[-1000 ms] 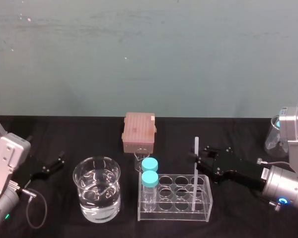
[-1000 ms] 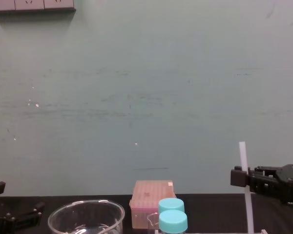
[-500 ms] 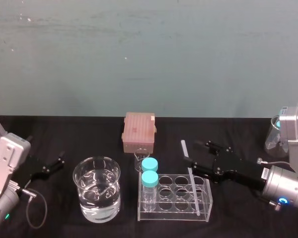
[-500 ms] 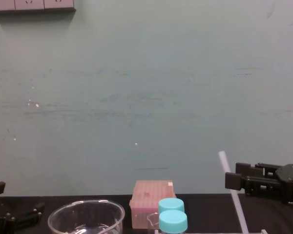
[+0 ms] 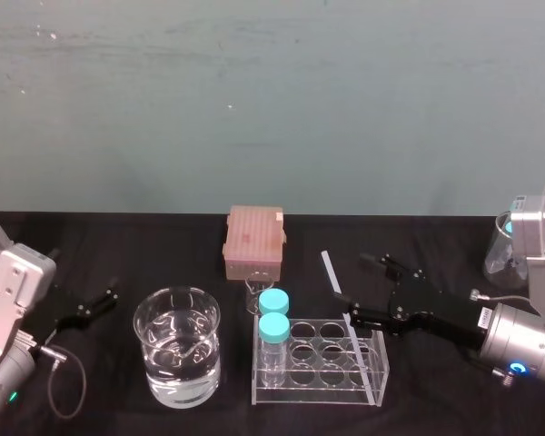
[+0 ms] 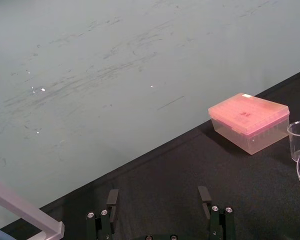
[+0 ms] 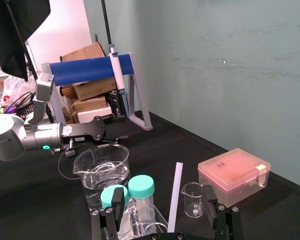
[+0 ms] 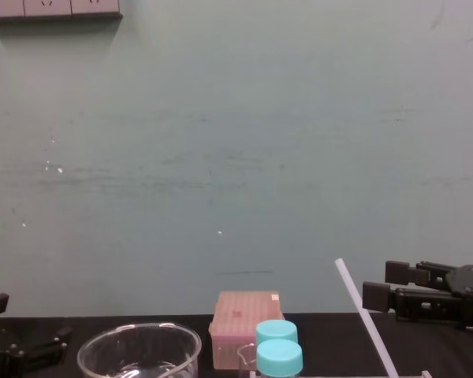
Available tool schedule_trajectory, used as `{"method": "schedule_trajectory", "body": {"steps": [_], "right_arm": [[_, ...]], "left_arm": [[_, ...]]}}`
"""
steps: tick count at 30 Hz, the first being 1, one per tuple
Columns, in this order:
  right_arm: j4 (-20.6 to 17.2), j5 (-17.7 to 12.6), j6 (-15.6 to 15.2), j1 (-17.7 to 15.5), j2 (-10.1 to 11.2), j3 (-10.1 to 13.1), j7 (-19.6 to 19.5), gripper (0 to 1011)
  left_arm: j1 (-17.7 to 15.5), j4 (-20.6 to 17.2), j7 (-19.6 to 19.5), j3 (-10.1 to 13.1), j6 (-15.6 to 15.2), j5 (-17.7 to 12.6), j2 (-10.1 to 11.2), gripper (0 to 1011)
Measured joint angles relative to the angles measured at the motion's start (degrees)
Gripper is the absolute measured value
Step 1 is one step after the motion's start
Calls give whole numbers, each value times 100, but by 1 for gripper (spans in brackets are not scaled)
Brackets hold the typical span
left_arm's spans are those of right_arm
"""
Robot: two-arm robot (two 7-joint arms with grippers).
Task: Pick up the stirring rod with one hand, then place it down.
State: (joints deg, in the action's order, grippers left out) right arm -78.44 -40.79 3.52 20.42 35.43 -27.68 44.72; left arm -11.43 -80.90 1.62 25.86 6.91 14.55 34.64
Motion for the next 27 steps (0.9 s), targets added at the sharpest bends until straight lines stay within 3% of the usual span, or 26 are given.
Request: {"method": "schedule_trajectory", "body": {"steps": [7, 15, 20, 23, 26, 27], "right_arm": [[-48, -41, 1, -9, 1, 31, 17, 1003], [-617, -477, -8, 82, -61, 387, -98, 1003], [-1122, -550, -59, 273, -154, 649, -682, 1003], [-1292, -384, -83, 370, -263, 756, -1241, 1003], [-1302, -23, -56, 439, -438, 834, -1886, 1003], [-1245, 243, -47, 459, -523, 843, -2253, 1003]], "left_arm": [[0, 0, 0, 0, 0, 0, 0, 1005], [0, 0, 0, 0, 0, 0, 0, 1005], [0, 0, 0, 0, 0, 0, 0, 1005], [0, 0, 0, 0, 0, 0, 0, 1005], [0, 0, 0, 0, 0, 0, 0, 1005], [0, 0, 0, 0, 0, 0, 0, 1005]]}}
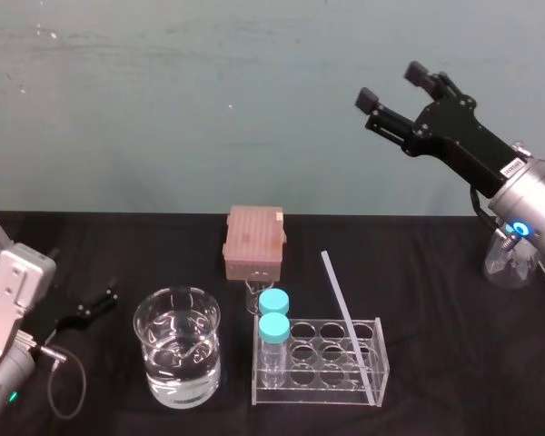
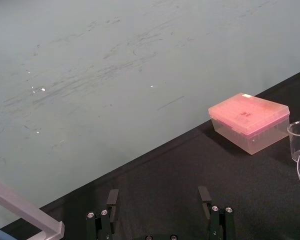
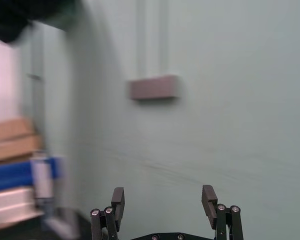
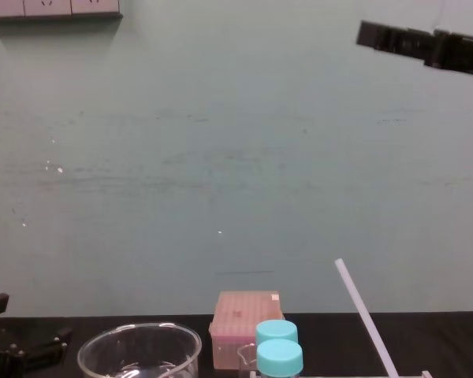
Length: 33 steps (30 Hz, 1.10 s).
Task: Pick up the stirring rod with one hand, then place it down.
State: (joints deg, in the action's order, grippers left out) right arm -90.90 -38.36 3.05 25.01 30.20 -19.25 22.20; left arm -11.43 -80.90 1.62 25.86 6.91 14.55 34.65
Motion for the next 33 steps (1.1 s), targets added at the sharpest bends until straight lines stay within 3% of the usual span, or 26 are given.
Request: {"method": "schedule_trajectory", "body": {"steps": [9, 14, 23, 33], "right_arm": [[619, 1340, 25, -50, -408, -86, -1607, 1003], [994, 1782, -18, -131, -559, -126, -2119, 1003], [1367, 2088, -382, -280, -722, -144, -2430, 1003], [1356, 2008, -545, -284, -780, -107, -2278, 1003]], "left_arm": [[0, 0, 0, 0, 0, 0, 0, 1005], [0, 0, 0, 0, 0, 0, 0, 1004], [0, 0, 0, 0, 0, 0, 0, 1005], [0, 0, 0, 0, 0, 0, 0, 1005]]}}
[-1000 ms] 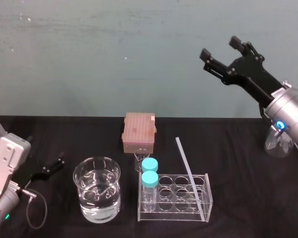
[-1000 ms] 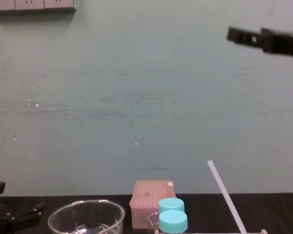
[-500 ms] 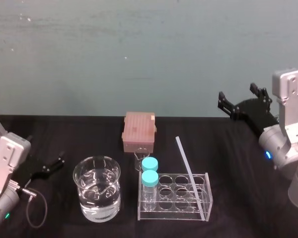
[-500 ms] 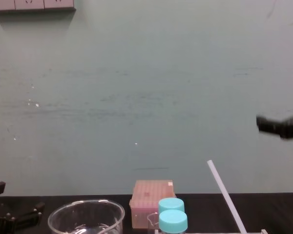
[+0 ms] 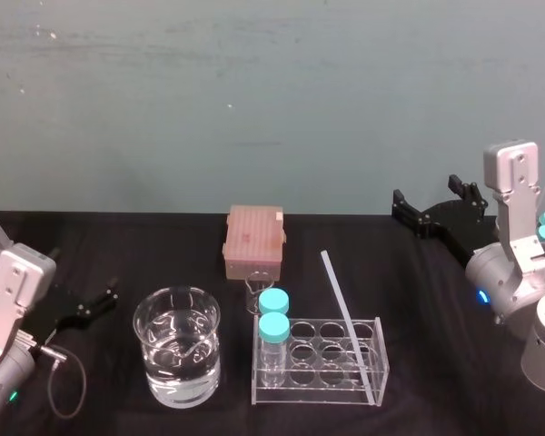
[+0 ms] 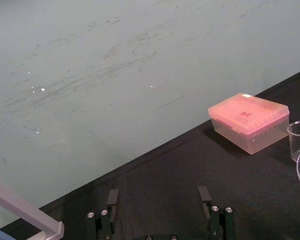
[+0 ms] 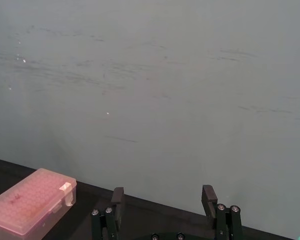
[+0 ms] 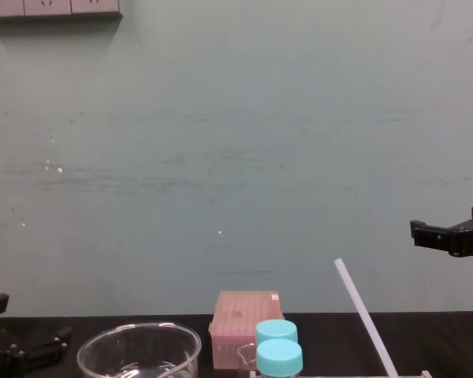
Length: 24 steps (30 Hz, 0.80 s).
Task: Pick up the stirring rod with one hand, then place it down.
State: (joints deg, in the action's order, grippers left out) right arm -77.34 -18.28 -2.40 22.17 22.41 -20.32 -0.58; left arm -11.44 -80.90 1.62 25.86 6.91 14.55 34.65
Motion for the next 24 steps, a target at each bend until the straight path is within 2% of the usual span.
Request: {"method": "schedule_trajectory", "body": {"steps": [24], "right_arm": [[15, 38, 48, -4, 15, -15, -53, 1003]], "left_arm": [[0, 0, 0, 0, 0, 0, 0, 1005]]}}
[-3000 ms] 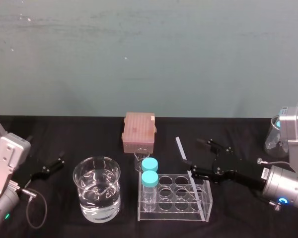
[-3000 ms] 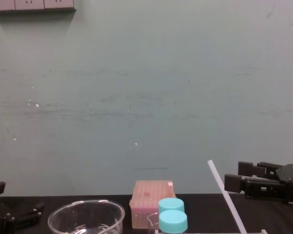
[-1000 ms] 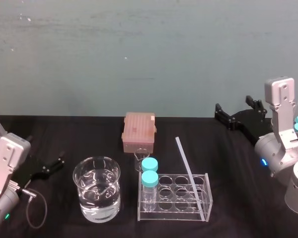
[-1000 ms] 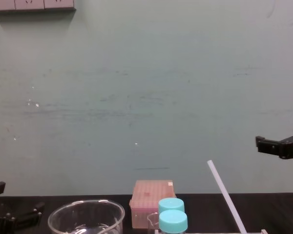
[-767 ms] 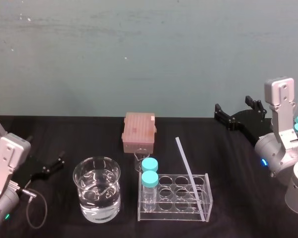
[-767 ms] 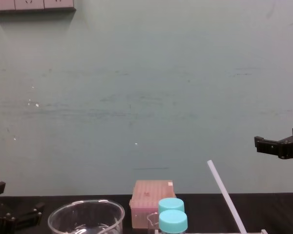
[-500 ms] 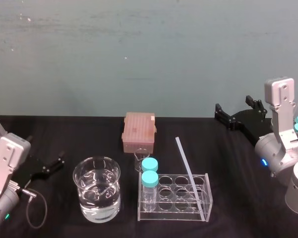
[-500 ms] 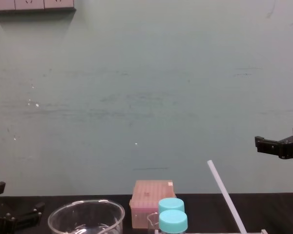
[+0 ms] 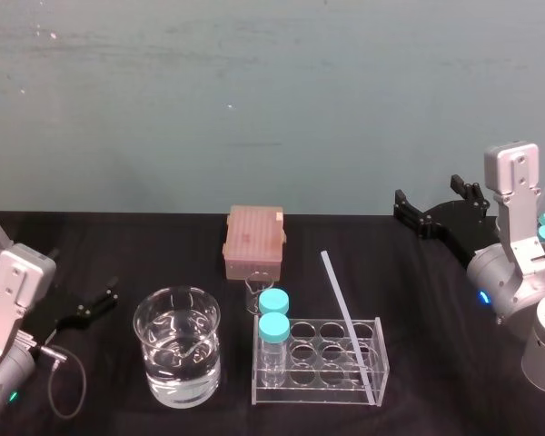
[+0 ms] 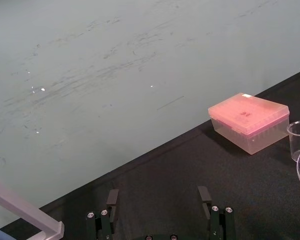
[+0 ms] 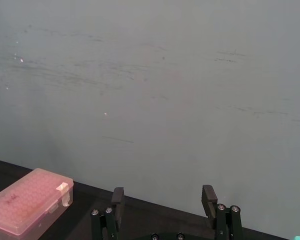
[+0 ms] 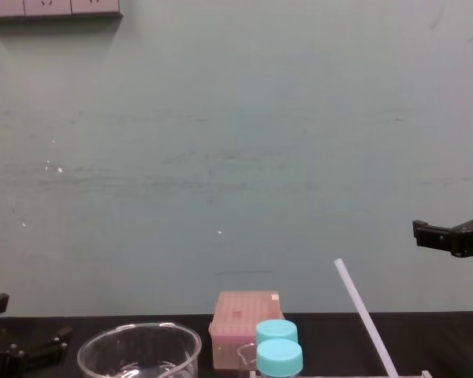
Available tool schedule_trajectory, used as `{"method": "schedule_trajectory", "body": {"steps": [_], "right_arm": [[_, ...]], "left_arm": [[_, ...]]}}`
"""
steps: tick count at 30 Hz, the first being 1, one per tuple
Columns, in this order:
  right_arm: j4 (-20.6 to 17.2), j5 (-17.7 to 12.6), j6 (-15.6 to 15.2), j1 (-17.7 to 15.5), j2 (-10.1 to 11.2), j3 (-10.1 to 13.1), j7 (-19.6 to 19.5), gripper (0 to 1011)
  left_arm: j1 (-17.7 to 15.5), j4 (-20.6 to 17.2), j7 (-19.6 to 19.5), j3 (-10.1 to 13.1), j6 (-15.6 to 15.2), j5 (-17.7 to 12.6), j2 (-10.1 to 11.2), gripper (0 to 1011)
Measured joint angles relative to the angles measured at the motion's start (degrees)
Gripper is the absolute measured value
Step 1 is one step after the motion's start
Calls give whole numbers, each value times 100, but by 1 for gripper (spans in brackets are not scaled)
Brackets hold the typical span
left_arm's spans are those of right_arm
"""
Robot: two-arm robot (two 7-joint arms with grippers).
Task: Pick up the stirring rod with one hand, then place it down.
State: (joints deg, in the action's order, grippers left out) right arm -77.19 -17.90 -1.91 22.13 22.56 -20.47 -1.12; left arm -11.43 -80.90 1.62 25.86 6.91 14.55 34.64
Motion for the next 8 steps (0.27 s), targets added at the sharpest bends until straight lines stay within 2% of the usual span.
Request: {"method": "schedule_trajectory", "body": {"steps": [8], "right_arm": [[0, 7, 6, 0, 1, 0, -4, 1003]], "left_arm": [[0, 0, 0, 0, 0, 0, 0, 1005]]}}
